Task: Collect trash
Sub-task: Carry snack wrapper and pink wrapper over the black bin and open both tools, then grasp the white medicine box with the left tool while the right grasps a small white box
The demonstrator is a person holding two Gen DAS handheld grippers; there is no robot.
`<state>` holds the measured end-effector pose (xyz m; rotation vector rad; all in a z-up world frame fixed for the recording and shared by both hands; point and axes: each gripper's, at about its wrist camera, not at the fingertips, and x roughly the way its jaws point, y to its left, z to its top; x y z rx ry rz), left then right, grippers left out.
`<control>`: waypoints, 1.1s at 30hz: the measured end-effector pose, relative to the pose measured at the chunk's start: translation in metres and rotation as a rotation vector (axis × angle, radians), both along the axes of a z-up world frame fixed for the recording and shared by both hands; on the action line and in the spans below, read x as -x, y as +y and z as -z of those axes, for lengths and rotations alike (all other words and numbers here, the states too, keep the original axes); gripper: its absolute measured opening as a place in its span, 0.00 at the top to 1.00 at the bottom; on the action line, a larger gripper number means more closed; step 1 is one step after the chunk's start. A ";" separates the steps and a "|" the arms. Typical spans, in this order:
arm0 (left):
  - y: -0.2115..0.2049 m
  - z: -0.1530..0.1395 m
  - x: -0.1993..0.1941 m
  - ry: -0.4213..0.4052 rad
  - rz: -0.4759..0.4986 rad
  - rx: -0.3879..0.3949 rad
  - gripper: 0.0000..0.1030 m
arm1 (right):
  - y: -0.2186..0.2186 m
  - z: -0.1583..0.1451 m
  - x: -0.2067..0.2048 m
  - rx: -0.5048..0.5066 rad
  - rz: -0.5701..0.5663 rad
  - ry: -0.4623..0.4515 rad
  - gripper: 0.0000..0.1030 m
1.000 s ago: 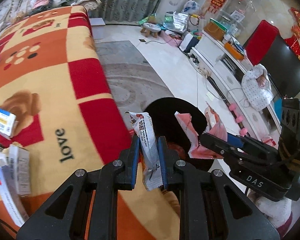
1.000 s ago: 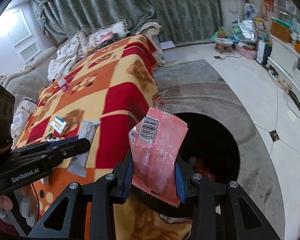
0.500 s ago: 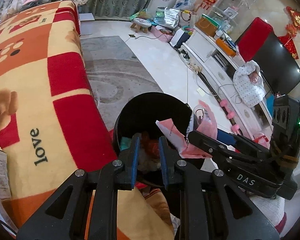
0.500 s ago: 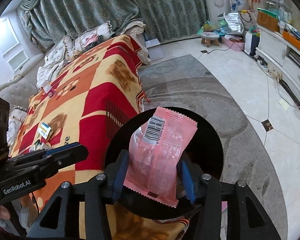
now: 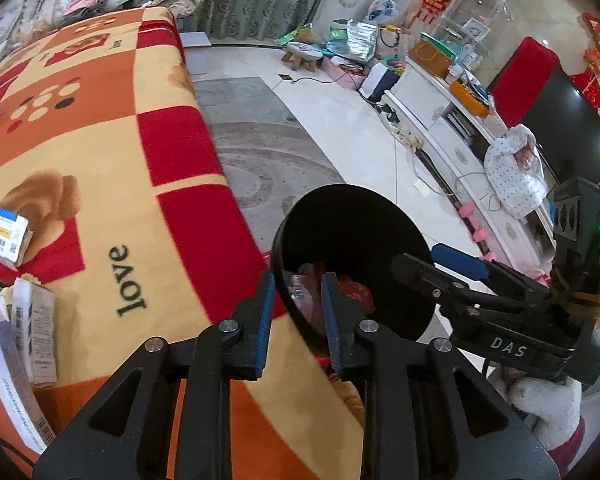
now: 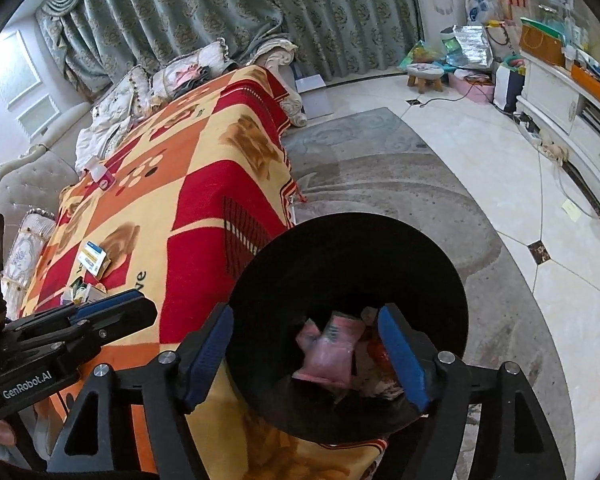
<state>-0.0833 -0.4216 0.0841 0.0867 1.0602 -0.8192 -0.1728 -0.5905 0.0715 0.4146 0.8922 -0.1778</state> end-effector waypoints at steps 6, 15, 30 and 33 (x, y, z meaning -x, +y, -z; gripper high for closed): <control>0.014 -0.001 0.000 -0.020 -0.022 -0.014 0.70 | 0.012 -0.003 -0.005 0.003 -0.030 0.002 0.29; 0.059 -0.004 -0.003 -0.044 -0.085 -0.026 0.52 | 0.046 -0.006 -0.020 -0.004 -0.108 -0.003 0.29; 0.194 0.007 -0.015 -0.060 -0.266 -0.095 0.50 | 0.138 -0.003 -0.059 -0.014 -0.309 0.004 0.29; 0.206 0.019 -0.020 -0.023 -0.290 -0.096 0.49 | 0.153 0.000 -0.065 -0.015 -0.337 0.010 0.29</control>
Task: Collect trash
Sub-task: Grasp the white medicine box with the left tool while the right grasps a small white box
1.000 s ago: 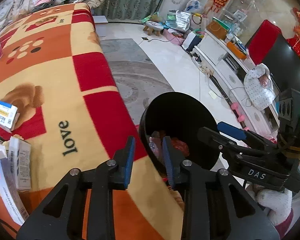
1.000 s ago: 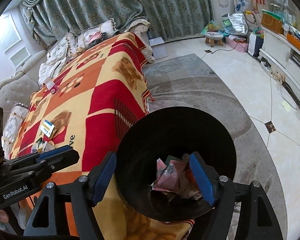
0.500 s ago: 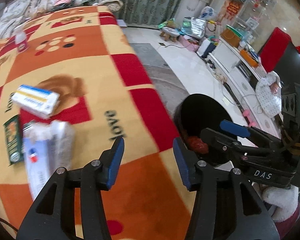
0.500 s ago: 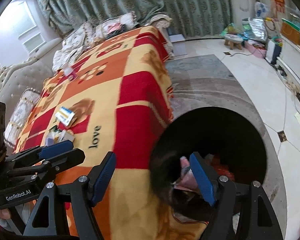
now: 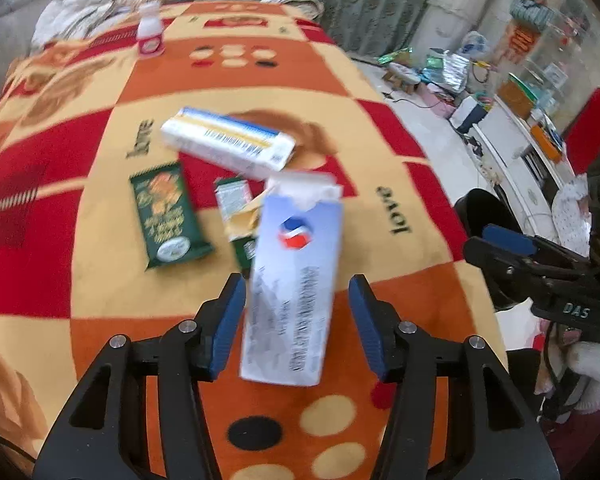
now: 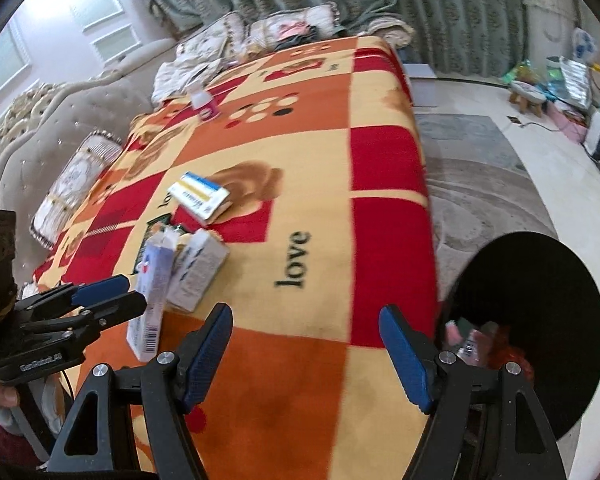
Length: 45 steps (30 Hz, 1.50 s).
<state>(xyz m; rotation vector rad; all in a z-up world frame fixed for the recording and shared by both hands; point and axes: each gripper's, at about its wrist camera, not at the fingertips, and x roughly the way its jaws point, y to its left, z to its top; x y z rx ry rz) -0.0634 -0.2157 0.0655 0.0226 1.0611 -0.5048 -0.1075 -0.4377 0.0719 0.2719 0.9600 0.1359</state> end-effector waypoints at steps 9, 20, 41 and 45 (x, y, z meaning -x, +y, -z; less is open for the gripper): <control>-0.002 0.020 0.000 0.017 0.009 -0.014 0.51 | 0.028 0.001 -0.016 0.011 -0.046 0.015 0.29; 0.064 -0.008 -0.006 -0.038 -0.089 0.012 0.56 | 0.073 0.011 -0.046 -0.021 -0.103 0.035 0.28; 0.045 -0.011 -0.002 -0.021 -0.063 0.072 0.56 | 0.078 0.019 -0.053 0.001 -0.121 0.046 0.64; 0.031 -0.013 0.003 -0.024 -0.039 0.066 0.56 | 0.066 0.024 -0.045 0.007 -0.108 0.078 0.64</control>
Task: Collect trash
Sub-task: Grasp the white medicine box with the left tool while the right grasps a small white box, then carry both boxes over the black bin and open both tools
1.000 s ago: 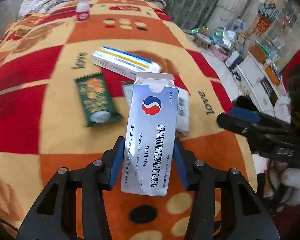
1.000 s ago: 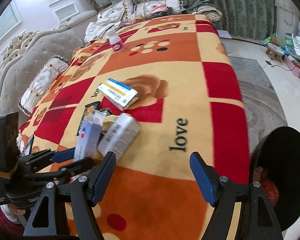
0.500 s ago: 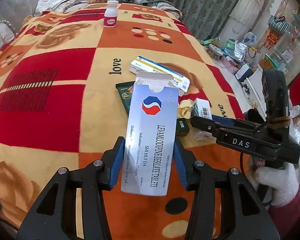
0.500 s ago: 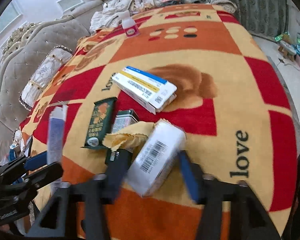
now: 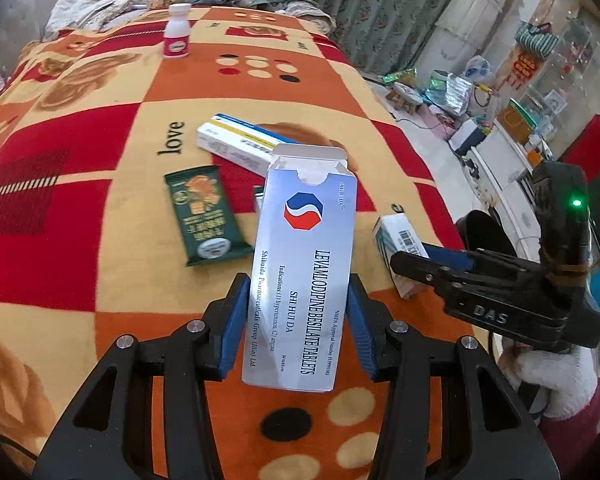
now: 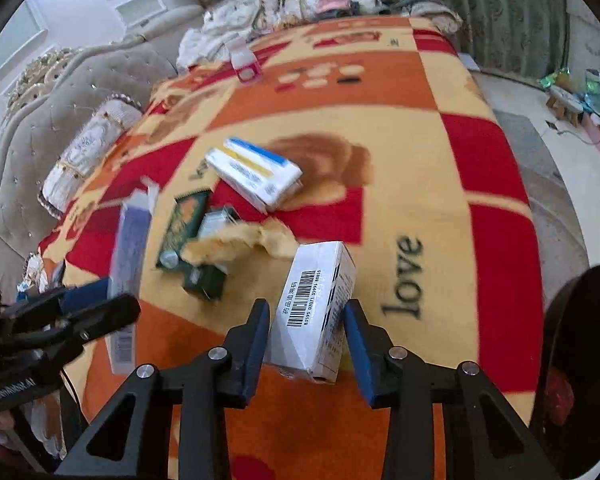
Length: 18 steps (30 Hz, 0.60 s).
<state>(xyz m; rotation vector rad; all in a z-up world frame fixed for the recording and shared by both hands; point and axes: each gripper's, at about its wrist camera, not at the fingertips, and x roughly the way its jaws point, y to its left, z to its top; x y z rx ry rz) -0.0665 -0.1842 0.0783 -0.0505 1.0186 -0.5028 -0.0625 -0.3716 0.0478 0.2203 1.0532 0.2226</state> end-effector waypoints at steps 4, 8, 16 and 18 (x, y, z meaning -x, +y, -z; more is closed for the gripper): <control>-0.007 -0.001 0.003 -0.001 0.009 -0.010 0.56 | -0.008 0.006 0.001 0.047 0.046 0.017 0.63; -0.012 -0.001 0.006 -0.002 0.013 -0.017 0.56 | -0.007 0.009 -0.003 0.054 0.042 0.008 0.60; -0.029 -0.005 0.006 -0.016 0.036 -0.023 0.56 | -0.013 -0.001 0.009 0.043 0.027 -0.034 0.67; -0.036 -0.006 0.007 -0.021 0.045 -0.022 0.56 | -0.020 -0.009 0.015 0.036 0.036 -0.055 0.67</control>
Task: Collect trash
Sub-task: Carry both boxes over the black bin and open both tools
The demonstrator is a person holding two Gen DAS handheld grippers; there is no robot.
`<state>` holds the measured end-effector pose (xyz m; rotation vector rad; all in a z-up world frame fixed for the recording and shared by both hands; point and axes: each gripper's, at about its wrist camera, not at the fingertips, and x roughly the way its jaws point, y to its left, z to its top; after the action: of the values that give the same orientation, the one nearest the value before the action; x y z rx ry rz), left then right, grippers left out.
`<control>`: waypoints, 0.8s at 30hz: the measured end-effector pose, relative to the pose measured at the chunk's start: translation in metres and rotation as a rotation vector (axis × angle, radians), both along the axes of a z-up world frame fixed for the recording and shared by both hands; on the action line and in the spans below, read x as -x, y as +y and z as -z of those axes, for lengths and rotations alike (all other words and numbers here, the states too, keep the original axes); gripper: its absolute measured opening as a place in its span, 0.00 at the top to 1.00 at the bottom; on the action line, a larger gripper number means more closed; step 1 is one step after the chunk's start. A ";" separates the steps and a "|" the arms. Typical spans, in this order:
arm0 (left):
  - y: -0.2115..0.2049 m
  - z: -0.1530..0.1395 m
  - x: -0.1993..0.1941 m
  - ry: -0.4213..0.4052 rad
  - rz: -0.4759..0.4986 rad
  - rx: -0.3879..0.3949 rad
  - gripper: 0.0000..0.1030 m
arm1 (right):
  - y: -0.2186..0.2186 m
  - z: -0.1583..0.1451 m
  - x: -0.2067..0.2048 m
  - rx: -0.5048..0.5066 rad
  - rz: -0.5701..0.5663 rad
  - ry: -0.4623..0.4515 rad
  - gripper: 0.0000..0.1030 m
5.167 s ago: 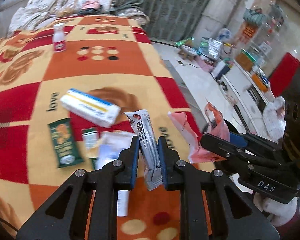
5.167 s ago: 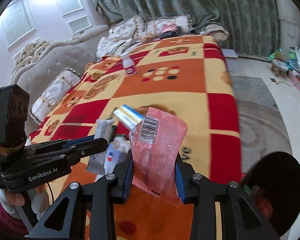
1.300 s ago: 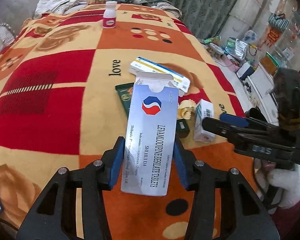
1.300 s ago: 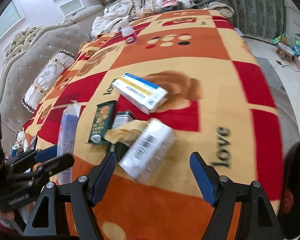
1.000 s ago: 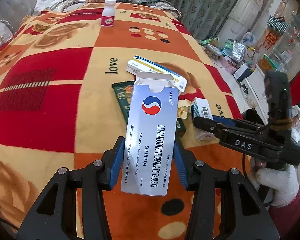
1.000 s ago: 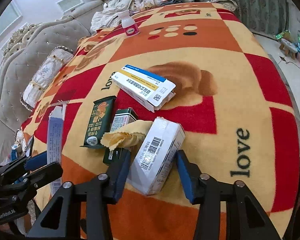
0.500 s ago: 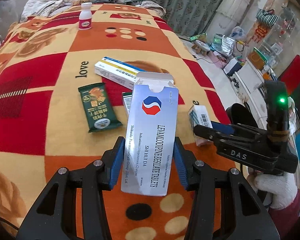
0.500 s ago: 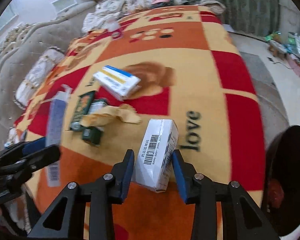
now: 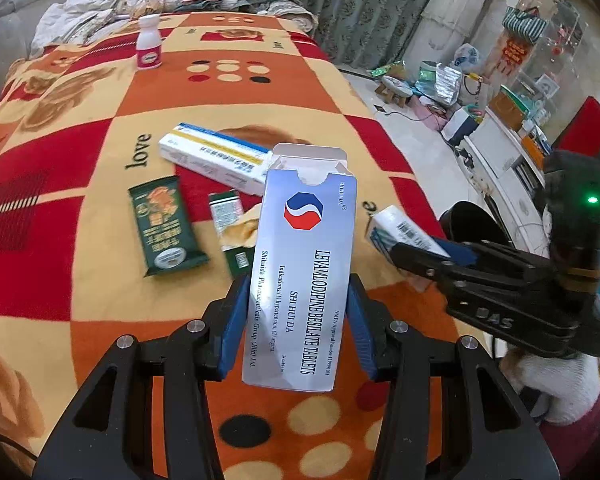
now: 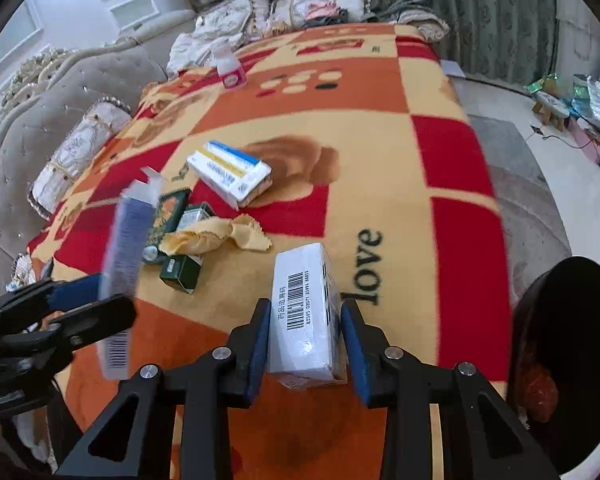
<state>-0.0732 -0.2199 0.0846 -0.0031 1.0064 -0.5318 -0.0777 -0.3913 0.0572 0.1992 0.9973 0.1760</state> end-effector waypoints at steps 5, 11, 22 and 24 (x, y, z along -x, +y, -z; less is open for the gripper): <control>-0.022 -0.004 0.001 -0.015 0.030 -0.003 0.56 | -0.018 -0.017 0.014 -0.013 0.020 -0.038 0.67; -0.049 -0.009 0.002 -0.038 0.071 -0.015 0.56 | -0.040 -0.027 0.028 -0.009 0.055 -0.063 0.67; -0.095 -0.014 0.006 -0.063 0.137 -0.022 0.56 | -0.079 -0.033 0.048 -0.006 0.132 -0.086 0.67; -0.104 -0.015 0.007 -0.064 0.152 -0.021 0.56 | -0.086 -0.034 0.051 -0.005 0.148 -0.087 0.67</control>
<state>-0.0803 -0.3244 0.0993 0.1092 0.9544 -0.6560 -0.1290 -0.4774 0.0911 0.2672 0.8917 0.0517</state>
